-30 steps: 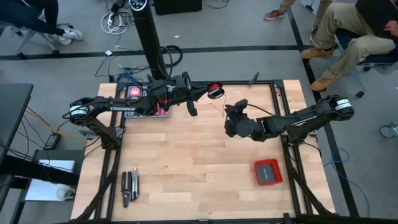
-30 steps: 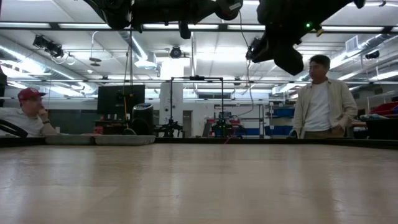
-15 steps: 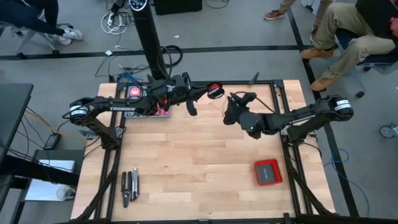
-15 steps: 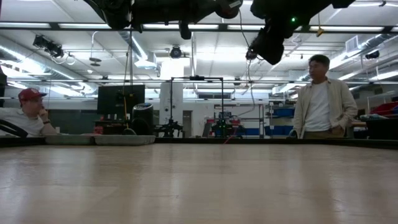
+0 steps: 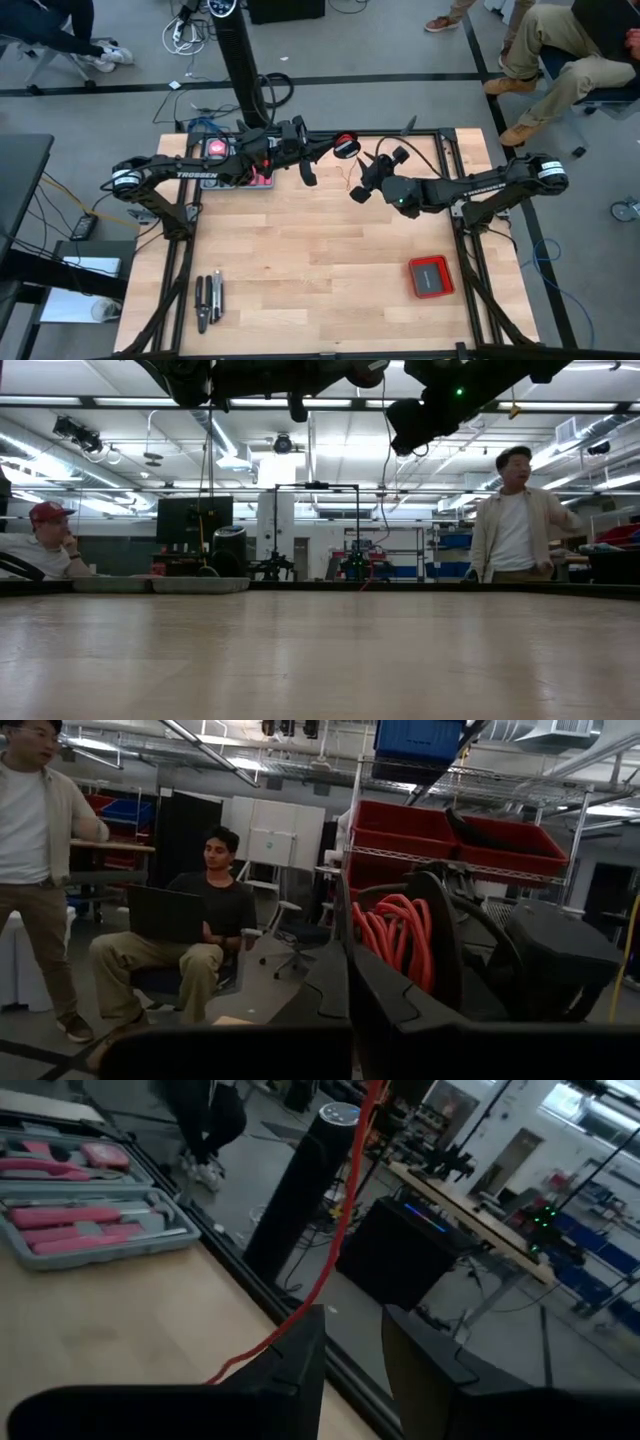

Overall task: Coil cords
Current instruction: Coil the red wire onto the spool

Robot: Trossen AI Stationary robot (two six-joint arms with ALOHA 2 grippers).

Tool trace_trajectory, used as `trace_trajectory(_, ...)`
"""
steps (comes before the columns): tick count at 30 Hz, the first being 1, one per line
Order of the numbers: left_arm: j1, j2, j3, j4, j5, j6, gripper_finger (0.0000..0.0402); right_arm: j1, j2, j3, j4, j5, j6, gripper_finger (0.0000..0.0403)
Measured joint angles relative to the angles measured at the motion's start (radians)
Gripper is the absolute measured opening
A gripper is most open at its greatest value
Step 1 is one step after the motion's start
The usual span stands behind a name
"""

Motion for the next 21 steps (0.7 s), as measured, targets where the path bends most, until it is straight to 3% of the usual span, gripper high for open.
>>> trace_trajectory(9, 0.000, 0.000, 0.000, -0.008, 0.001, 0.022, 0.0000, 0.037, -0.006, 0.000, -0.146, -0.009, 0.131, 0.0086)
trace_trajectory(14, 0.000, 0.000, 0.000, -0.007, 0.001, 0.022, 0.0000, 0.030, -0.005, 0.000, -0.233, -0.082, 0.224, 0.0073)
trace_trajectory(21, 0.000, 0.000, 0.000, -0.006, 0.008, 0.022, 0.0000, 0.010, -0.004, 0.000, -0.231, -0.084, 0.249, 0.0066)
